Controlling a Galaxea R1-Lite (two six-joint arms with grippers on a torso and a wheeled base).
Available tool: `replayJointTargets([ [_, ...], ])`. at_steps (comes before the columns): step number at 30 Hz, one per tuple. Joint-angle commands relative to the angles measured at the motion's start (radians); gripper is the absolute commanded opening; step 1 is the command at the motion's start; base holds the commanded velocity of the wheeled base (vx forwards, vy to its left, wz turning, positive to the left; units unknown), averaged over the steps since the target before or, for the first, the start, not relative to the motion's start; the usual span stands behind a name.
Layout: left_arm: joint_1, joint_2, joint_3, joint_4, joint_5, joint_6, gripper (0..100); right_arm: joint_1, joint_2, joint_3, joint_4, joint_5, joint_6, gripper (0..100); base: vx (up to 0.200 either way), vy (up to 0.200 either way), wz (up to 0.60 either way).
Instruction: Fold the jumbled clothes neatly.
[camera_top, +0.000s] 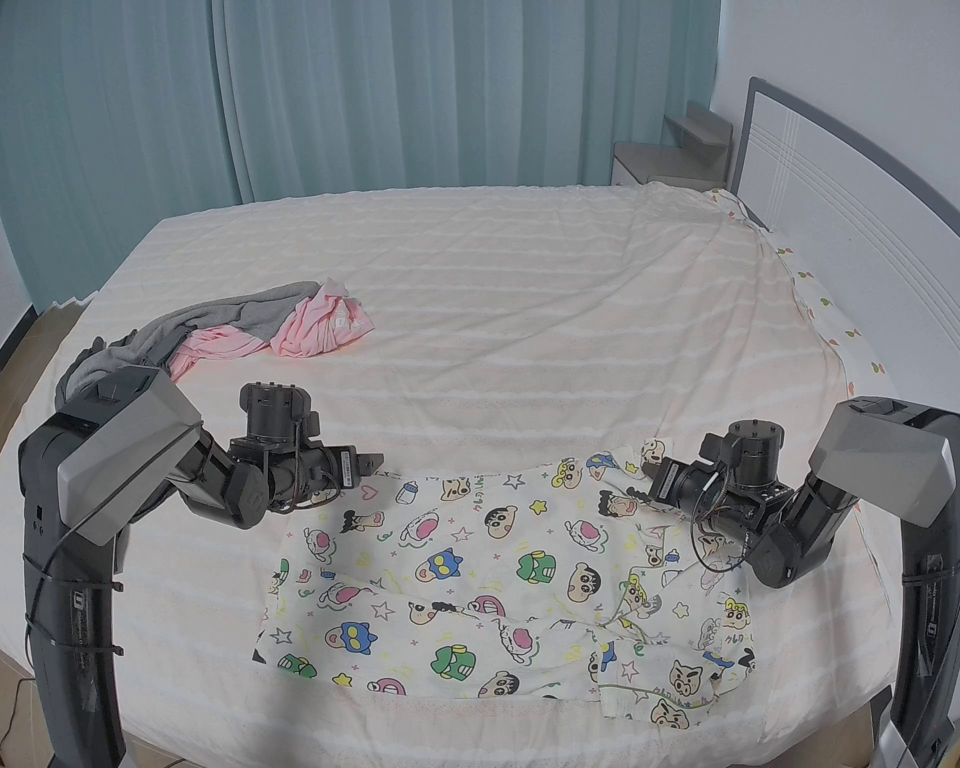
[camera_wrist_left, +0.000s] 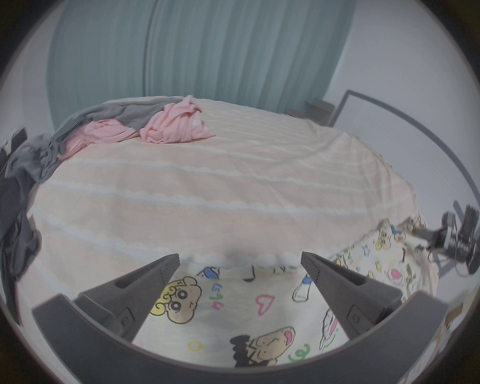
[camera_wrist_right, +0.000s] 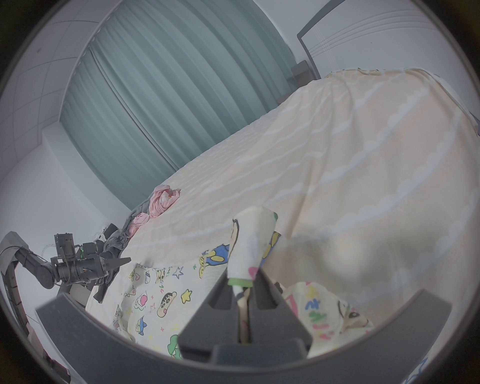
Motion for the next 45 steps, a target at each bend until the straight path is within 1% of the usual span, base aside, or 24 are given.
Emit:
replayJointTargets([
  [1, -0.008, -0.014, 0.039, 0.011, -0.008, 0.037, 100, 0.013, 0.006, 0.045, -0.033, -0.003, 0.003, 0, 0.0, 0.0, 0.0],
  [7, -0.004, -0.018, 0.07, 0.04, -0.002, 0.074, 100, 0.029, 0.006, 0.057, -0.053, -0.003, 0.003, 0, 0.0, 0.0, 0.0],
  [14, 0.001, 0.009, 0.063, 0.035, 0.004, 0.074, 100, 0.06, 0.006, 0.055, -0.054, -0.004, 0.029, 0, 0.0, 0.0, 0.0],
  [21, 0.003, 0.083, -0.013, 0.034, 0.006, 0.065, 100, 0.062, -0.002, 0.055, -0.053, -0.012, 0.029, 0, 0.0, 0.0, 0.0],
  [23, 0.003, 0.083, -0.013, 0.034, 0.006, 0.065, 100, 0.062, -0.002, 0.055, -0.053, -0.012, 0.029, 0, 0.0, 0.0, 0.0],
  [24, 0.001, 0.115, -0.044, 0.034, 0.004, 0.062, 100, 0.06, -0.002, 0.055, -0.053, -0.017, 0.029, 0, 0.0, 0.0, 0.0],
  [29, -0.004, 0.149, -0.075, 0.025, 0.004, 0.059, 100, 0.06, -0.002, 0.057, -0.053, -0.018, 0.031, 0, 0.0, 0.0, 0.0],
  [30, -0.004, 0.158, -0.076, 0.009, 0.004, 0.059, 0, 0.06, -0.002, 0.057, -0.053, -0.018, 0.031, 0, 0.0, 0.0, 0.0],
  [32, -0.004, 0.163, -0.078, -0.015, 0.004, 0.057, 0, 0.059, -0.001, 0.057, -0.054, -0.018, 0.031, 0, 0.0, 0.0, 0.0],
  [34, -0.004, 0.159, -0.078, -0.054, 0.007, 0.027, 0, 0.055, -0.004, 0.055, -0.053, -0.018, 0.031, 0, 0.0, 0.0, 0.0],
  [37, -0.004, 0.152, -0.073, -0.074, 0.007, 0.001, 0, 0.055, -0.005, 0.055, -0.054, -0.018, 0.029, 0, 0.0, 0.0, 0.0],
  [45, -0.004, 0.084, -0.029, -0.081, 0.007, -0.03, 0, 0.055, -0.045, 0.045, -0.054, -0.017, 0.032, 0, 0.0, 0.0, 0.0],
])
